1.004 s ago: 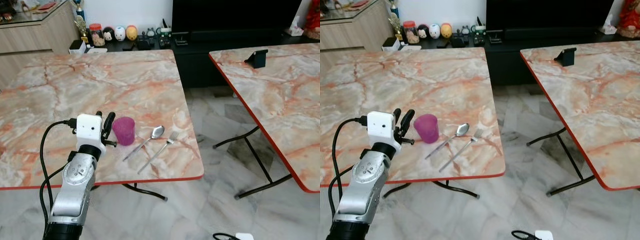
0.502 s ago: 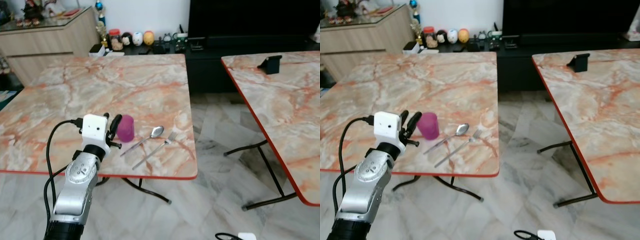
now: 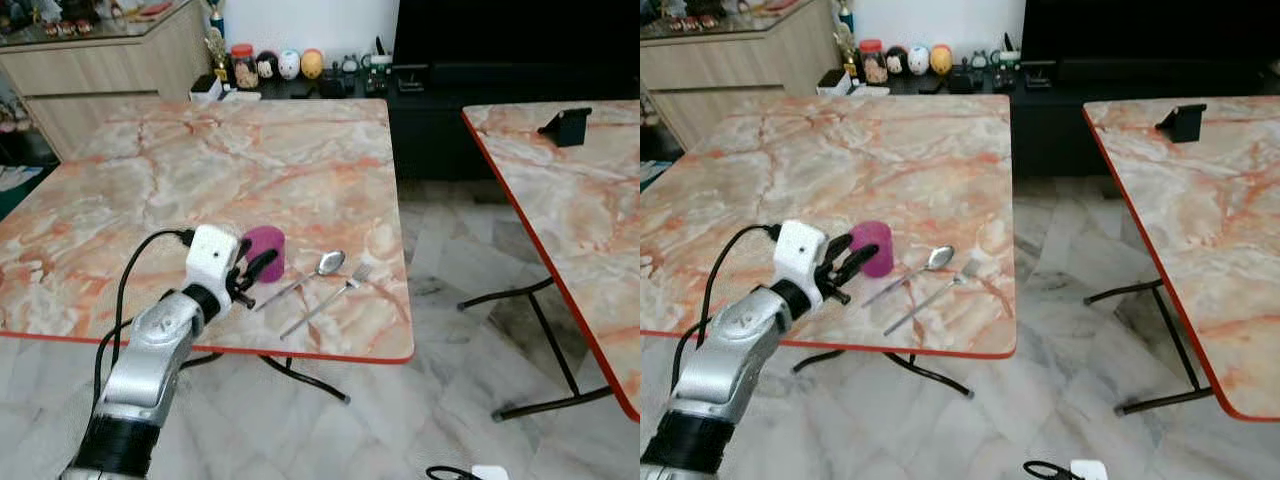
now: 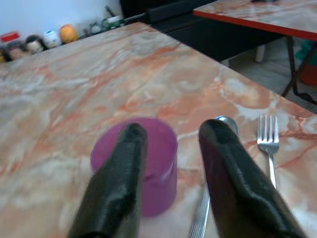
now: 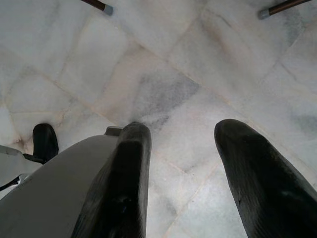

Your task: Setting the table

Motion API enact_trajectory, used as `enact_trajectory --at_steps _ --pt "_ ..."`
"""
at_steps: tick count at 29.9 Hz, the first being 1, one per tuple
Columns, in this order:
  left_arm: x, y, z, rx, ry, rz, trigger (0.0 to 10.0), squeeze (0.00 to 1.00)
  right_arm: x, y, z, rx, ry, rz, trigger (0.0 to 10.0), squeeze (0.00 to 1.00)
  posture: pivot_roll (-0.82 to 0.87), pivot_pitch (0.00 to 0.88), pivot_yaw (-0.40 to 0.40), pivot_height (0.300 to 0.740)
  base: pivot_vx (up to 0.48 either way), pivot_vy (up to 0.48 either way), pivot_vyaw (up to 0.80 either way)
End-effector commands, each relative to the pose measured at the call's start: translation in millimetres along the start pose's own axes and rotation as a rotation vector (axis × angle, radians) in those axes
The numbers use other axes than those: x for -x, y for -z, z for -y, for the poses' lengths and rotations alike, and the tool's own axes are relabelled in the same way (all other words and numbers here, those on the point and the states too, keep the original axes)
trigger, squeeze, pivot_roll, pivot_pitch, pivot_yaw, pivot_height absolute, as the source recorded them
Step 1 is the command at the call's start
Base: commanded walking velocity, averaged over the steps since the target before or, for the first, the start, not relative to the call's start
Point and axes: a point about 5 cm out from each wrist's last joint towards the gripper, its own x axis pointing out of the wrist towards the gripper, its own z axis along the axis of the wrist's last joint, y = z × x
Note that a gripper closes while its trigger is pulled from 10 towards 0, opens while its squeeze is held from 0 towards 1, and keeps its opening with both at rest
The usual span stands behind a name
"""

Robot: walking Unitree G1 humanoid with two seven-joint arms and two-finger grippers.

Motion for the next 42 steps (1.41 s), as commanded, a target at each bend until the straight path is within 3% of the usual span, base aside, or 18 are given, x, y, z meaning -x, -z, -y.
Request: enact_trajectory --at_steps 1,4,8,12,13,14,15,16,20,21,24,36,42 --pt "-2.3 -2 -3.1 -0.033 0.006 -0.007 10.0 1.0 0.3 3 -2.2 0.004 -0.004 -0.005 10.0 0.0 -0.03 0.0 0.039 0.732 0.0 0.0 0.0" --pt "-7.9 -2 -9.1 -0.055 -0.026 -0.034 10.0 1.0 0.3 3 -2.3 0.003 -0.004 -0.006 10.0 0.0 -0.03 0.0 0.041 0.732 0.0 0.0 0.0" --pt "-18.3 -5 -24.7 0.005 -0.168 -0.035 10.0 1.0 0.3 3 -2.9 0.001 -0.005 -0.006 10.0 0.0 -0.03 0.0 0.044 0.732 0.0 0.0 0.0" --pt "-23.3 -6 -48.0 0.08 -0.381 -0.068 10.0 1.0 0.2 3 -3.6 -0.001 -0.006 -0.007 10.0 0.0 -0.03 0.0 0.046 0.732 0.0 0.0 0.0" --pt "-23.3 -6 -48.0 0.08 -0.381 -0.068 10.0 1.0 0.2 3 -3.6 -0.001 -0.006 -0.007 10.0 0.0 -0.03 0.0 0.046 0.732 0.0 0.0 0.0" --pt "-24.2 -4 -51.3 0.099 -0.401 -0.089 10.0 0.64 0.2 3 -3.8 -0.001 -0.006 -0.007 10.0 0.0 -0.03 0.0 0.048 0.732 0.0 0.0 0.0" --pt "-24.6 -4 -51.7 0.107 -0.4 -0.095 10.0 0.64 0.2 3 -3.9 -0.002 -0.006 -0.007 10.0 0.0 -0.03 0.0 0.048 0.732 0.0 0.0 0.0" --pt "-25.4 -2 -52.2 0.112 -0.4 -0.116 10.0 0.0 0.2 3 -3.9 -0.002 -0.006 -0.007 10.0 0.0 -0.03 0.0 0.048 0.732 0.0 0.0 0.0" --pt "-28.1 9 -52.6 0.121 -0.391 -0.203 10.0 0.0 0.2 3 -4.2 -0.002 -0.007 -0.008 10.0 0.0 -0.03 0.0 0.051 0.732 0.0 0.0 0.0" --pt "-28.9 12 -51.6 0.16 -0.387 -0.212 10.0 0.0 0.2 3 -4.1 -0.003 -0.008 -0.008 10.0 0.0 -0.03 0.0 0.052 0.732 0.0 0.0 0.0" --pt "-29.8 15 -51.6 0.207 -0.388 -0.222 10.0 0.0 0.2 4 -4.0 -0.003 -0.008 -0.009 10.0 0.0 -0.03 0.0 0.052 0.732 0.0 0.0 0.0" --pt "-34.2 14 -52.0 0.26 -0.401 -0.209 10.0 0.0 0.3 3 -3.1 0.0 -0.007 -0.01 10.0 0.0 -0.03 0.0 0.047 0.732 0.0 0.0 0.0" --pt "-36.1 22 -45.9 0.278 -0.361 -0.259 10.0 0.0 0.4 3 -2.9 -0.001 -0.006 -0.009 10.0 0.0 -0.03 0.0 0.05 0.732 0.0 0.0 0.0"
